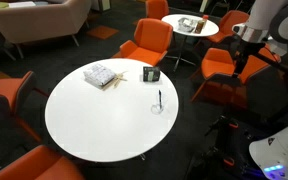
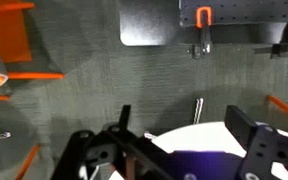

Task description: Remove the pen from the cup and put it on the table

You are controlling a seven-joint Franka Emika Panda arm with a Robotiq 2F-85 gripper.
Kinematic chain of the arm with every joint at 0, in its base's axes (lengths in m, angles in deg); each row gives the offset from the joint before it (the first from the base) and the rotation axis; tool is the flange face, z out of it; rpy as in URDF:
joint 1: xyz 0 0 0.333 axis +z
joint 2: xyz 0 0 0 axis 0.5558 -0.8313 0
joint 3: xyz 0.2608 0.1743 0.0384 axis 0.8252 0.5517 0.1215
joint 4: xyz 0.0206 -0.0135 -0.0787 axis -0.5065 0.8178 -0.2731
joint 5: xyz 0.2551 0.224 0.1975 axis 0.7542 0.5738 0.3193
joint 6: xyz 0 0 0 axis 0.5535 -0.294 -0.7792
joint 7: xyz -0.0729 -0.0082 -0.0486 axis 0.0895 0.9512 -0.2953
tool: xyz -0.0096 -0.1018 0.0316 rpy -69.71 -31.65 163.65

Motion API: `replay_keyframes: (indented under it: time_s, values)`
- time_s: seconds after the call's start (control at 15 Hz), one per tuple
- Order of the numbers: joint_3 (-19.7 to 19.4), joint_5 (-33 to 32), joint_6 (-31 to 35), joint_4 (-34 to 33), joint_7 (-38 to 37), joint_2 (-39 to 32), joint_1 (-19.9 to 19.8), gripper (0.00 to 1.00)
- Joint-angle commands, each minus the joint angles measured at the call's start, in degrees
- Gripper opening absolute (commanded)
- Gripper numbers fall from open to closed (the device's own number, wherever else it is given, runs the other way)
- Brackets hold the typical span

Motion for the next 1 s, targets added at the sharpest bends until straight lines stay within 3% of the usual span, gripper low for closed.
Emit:
replay_keyframes:
  time_s: [0.0,0.2,0.47,0.67,0.93]
  values:
    - [-0.13,-0.06,-0.16,-0.07,-0.09,0.04,0.19,1.00]
    - [-0.13,-0.06,-0.16,-0.07,-0.09,0.04,0.19,1.00]
    - [2.80,4.87,5.55,-0.79,-14.91,-4.50,0.41,1.00]
    - [6.41,7.49,14.64,-1.21,-26.36,-11.39,0.49,1.00]
    - [11.41,7.27,28.46,-5.15,-43.52,-26.41,-0.17,1.00]
